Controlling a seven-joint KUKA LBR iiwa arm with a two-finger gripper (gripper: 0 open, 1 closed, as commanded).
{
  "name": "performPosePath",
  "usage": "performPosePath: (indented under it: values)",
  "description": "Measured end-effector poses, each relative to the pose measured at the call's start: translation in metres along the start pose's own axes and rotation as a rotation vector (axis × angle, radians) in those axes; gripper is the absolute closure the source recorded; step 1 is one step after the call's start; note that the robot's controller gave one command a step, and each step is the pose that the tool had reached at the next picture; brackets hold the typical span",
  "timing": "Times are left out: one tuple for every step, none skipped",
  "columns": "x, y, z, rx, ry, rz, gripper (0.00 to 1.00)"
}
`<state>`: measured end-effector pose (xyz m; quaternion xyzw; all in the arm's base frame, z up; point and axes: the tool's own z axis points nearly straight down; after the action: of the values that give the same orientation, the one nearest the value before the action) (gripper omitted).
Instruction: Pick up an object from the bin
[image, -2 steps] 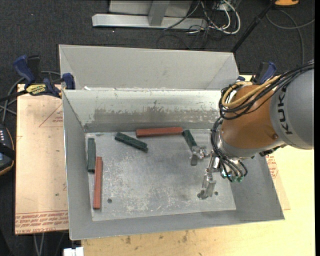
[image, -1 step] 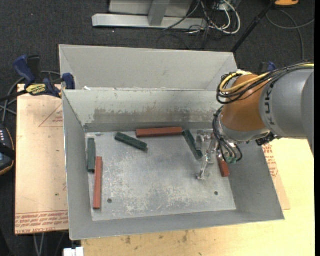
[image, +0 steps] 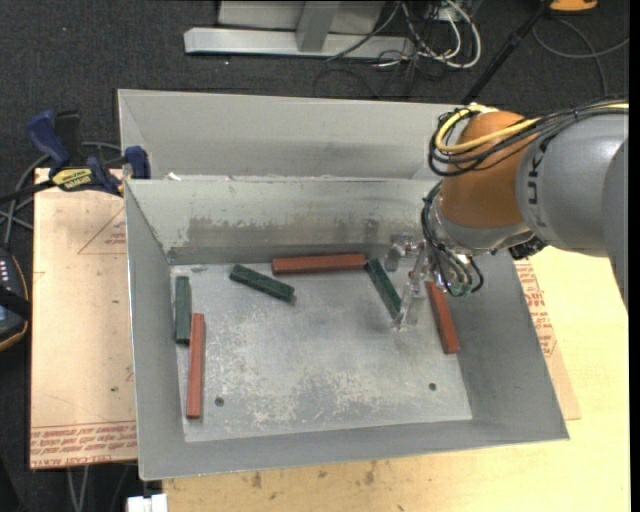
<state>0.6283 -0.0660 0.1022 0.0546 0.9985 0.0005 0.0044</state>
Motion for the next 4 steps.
performPosePath:
  values:
    - [-0.002, -0.001, 0.002, 0.001, 0.005, 0.228, 0.0]
    - [-0.008, 0.013, 0.033, 0.002, 0.008, 0.499, 0.0]
    - [-0.009, 0.013, 0.033, 0.003, 0.006, 0.496, 0.0]
    - [-0.01, 0.014, 0.032, 0.003, 0.004, 0.496, 1.0]
